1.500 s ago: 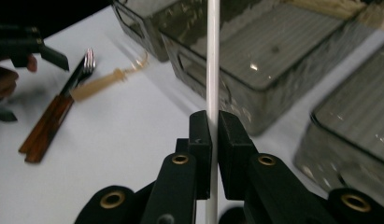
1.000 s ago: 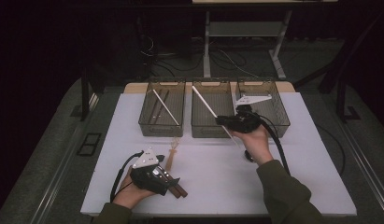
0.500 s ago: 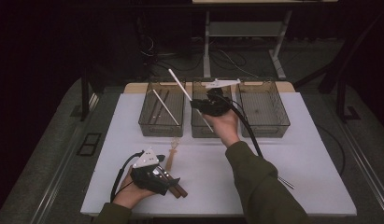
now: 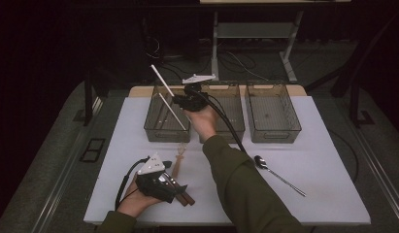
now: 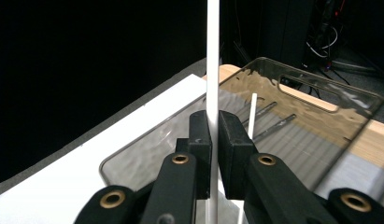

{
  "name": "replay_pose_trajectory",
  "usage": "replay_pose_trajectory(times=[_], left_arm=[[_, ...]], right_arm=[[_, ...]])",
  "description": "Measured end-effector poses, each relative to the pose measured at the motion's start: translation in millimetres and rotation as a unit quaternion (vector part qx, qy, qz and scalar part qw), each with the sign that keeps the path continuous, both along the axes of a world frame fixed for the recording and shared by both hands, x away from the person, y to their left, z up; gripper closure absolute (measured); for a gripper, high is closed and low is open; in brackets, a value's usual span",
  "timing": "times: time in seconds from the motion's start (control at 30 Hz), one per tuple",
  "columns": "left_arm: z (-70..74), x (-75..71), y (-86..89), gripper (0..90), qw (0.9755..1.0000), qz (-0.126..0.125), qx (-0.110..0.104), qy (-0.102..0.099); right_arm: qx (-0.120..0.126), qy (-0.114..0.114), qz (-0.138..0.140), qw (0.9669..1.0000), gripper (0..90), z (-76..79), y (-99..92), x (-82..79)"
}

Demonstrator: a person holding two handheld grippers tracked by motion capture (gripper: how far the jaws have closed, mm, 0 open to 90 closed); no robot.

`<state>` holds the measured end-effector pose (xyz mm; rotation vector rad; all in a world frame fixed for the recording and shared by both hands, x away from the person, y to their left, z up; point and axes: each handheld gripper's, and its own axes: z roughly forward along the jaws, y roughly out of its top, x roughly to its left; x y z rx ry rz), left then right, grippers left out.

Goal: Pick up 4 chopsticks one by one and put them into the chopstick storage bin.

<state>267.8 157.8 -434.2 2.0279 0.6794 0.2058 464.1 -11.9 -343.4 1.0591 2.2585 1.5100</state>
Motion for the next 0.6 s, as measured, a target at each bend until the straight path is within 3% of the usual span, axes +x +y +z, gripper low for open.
replay_pose_trajectory(times=[0.37, 0.6], left_arm=[[0.5, 0.2, 1.2, 0.0, 1.0000, -0.003, -0.003, -0.002], [1.0, 0.0, 0.0, 0.0, 1.0000, -0.005, -0.004, -0.001]], right_arm=[[-0.022, 0.022, -0.017, 0.9994, 84.6, -25.3, 28.5, 21.0], [-0.051, 0.063, -0.034, 0.9961, 84.4, -41.5, 31.0, 25.2]])
